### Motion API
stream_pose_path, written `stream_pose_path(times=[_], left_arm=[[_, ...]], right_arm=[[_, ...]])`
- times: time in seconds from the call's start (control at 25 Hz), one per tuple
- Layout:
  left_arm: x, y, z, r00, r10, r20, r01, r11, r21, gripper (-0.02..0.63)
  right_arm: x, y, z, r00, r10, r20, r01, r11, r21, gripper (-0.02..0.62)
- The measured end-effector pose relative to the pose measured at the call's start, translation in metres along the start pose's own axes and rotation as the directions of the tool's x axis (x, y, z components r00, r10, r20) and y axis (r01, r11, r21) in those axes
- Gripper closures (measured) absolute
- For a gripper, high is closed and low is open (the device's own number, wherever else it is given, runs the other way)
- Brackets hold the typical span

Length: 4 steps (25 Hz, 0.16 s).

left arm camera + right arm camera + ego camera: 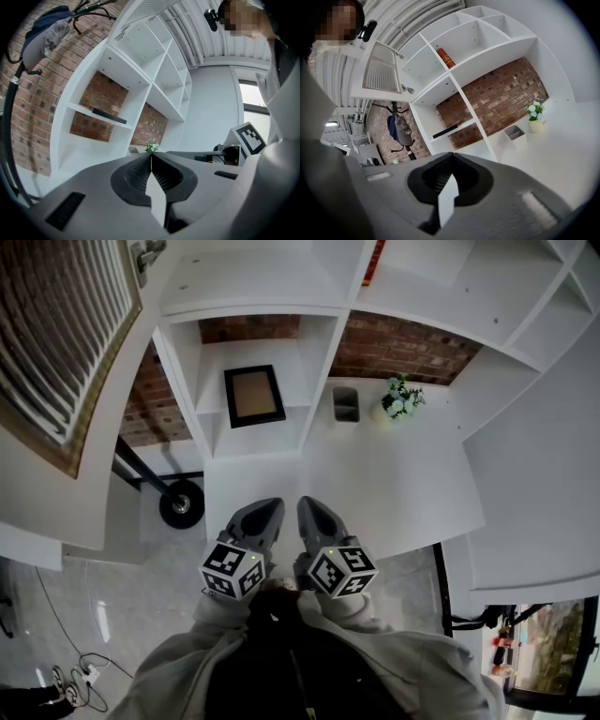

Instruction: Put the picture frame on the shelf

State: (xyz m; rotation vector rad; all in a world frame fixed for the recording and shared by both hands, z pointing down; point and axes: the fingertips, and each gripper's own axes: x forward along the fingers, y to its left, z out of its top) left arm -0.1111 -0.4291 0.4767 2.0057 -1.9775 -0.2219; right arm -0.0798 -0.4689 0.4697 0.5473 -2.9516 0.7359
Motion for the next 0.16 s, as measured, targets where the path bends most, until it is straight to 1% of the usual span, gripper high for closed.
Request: stream_pose_path(times=[0.16], left_arm=[[0.0008, 0.001, -0.0018, 1.0, 0.001, -0.005, -0.001, 1.0, -0.004, 0.601]], right_arm=[[0.0008, -0.0002, 0.0007, 1.0, 0.002, 0.0, -0.002, 1.0, -0.001, 0.598]])
